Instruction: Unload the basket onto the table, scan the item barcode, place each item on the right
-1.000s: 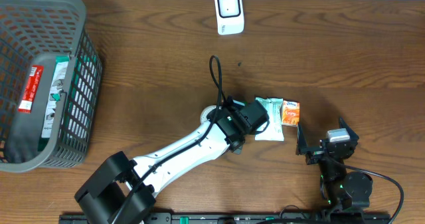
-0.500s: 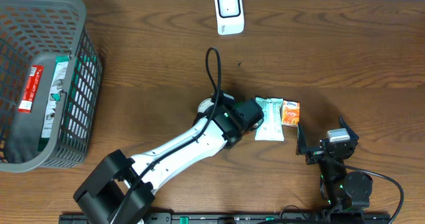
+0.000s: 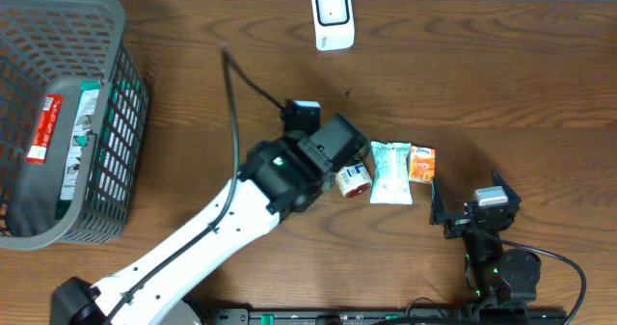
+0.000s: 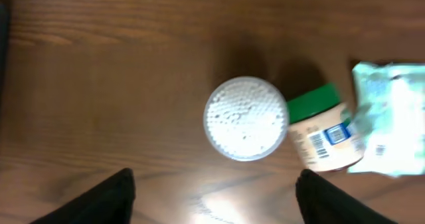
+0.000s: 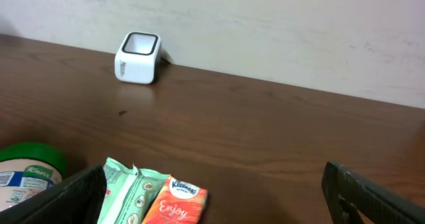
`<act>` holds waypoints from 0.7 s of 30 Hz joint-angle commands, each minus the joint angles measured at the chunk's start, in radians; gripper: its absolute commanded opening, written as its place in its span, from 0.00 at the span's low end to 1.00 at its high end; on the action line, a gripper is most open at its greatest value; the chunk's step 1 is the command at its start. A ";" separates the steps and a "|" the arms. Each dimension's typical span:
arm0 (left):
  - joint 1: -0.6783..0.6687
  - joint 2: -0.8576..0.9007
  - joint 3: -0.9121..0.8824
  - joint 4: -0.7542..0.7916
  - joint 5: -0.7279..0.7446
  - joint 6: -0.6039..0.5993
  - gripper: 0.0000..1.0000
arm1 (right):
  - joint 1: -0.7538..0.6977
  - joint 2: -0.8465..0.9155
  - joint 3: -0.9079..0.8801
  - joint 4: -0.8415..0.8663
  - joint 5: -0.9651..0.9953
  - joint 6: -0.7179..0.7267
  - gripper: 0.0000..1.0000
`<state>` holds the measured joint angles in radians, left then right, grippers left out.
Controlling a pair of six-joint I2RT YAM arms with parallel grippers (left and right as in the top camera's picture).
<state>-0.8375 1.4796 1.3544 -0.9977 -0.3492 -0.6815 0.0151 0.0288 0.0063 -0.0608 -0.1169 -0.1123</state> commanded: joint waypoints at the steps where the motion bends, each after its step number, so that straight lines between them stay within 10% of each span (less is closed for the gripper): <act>1: 0.003 0.058 -0.004 0.025 0.028 -0.098 0.86 | 0.005 -0.001 -0.001 -0.003 -0.004 0.014 0.99; 21: 0.136 0.266 -0.005 0.167 0.181 -0.043 0.98 | 0.005 -0.001 -0.001 -0.003 -0.004 0.014 0.99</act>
<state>-0.7376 1.7229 1.3540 -0.8448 -0.2676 -0.7731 0.0151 0.0288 0.0063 -0.0608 -0.1169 -0.1123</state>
